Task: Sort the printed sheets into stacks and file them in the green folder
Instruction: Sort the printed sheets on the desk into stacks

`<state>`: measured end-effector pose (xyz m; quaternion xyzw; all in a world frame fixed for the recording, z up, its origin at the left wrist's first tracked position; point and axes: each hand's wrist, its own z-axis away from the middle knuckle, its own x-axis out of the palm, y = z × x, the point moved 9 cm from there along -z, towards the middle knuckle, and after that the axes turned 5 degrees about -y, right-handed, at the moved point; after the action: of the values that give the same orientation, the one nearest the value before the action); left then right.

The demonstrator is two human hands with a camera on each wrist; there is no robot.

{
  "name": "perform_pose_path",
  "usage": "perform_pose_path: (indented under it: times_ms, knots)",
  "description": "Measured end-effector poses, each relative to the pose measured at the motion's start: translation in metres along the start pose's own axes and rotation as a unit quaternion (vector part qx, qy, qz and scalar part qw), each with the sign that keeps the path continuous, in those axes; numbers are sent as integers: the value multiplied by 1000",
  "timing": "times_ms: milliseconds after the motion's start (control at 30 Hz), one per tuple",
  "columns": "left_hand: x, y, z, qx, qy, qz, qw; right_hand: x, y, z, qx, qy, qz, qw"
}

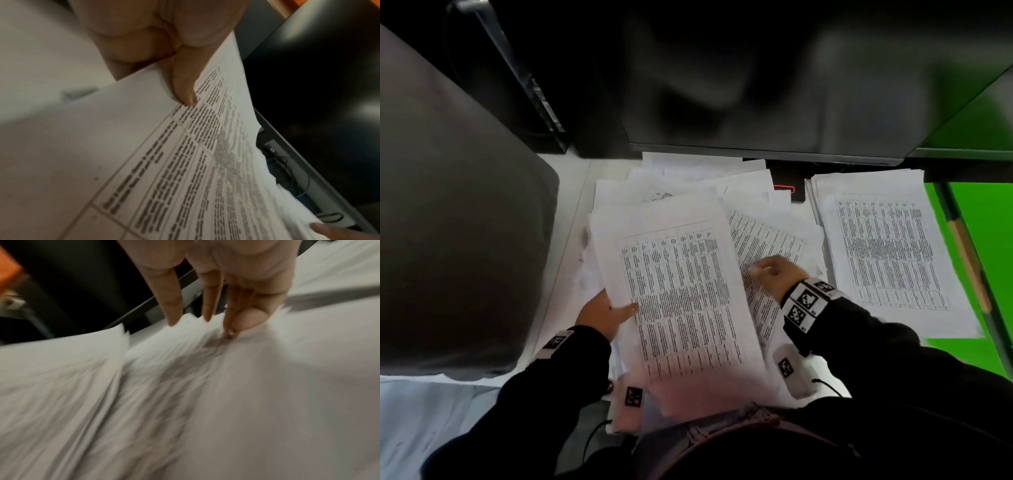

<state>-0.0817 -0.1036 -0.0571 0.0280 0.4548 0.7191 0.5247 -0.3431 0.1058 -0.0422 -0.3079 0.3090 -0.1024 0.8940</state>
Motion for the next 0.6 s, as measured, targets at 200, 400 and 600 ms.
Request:
perform_pose_path:
  times_ms: [200,400,600]
  knots:
    - [-22,0,8,18,52,-1,998,-65,48,-5,180,138,50,973]
    - [-4,10,5,37,9,-21,999,-69,54,-16,128,117,0,985]
    - [15,30,5,62,-17,18,998,-92,36,-8,72,174,23,982]
